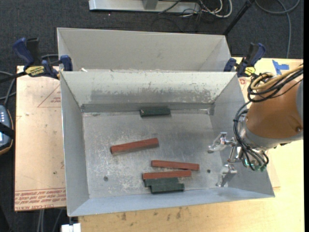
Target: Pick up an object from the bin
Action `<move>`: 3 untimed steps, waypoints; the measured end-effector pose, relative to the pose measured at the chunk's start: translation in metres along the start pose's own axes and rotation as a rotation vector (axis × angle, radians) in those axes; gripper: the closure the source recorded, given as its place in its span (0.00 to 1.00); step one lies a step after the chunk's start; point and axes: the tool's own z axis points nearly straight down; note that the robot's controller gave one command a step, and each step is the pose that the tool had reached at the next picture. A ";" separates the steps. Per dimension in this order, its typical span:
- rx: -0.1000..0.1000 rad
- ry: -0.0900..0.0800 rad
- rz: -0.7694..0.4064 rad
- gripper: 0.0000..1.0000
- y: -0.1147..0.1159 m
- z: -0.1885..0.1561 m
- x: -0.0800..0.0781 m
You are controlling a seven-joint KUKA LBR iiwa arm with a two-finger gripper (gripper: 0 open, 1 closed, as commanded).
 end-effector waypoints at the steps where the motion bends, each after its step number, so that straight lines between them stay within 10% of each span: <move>1: 0.001 -0.008 -0.003 0.00 0.000 -0.004 -0.002; 2: 0.004 -0.021 -0.169 1.00 0.050 0.069 -0.076; 3: 0.004 -0.021 -0.169 1.00 0.050 0.069 -0.076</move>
Offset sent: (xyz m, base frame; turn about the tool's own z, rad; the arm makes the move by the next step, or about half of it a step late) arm 0.0702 0.0503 -0.0769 -0.1694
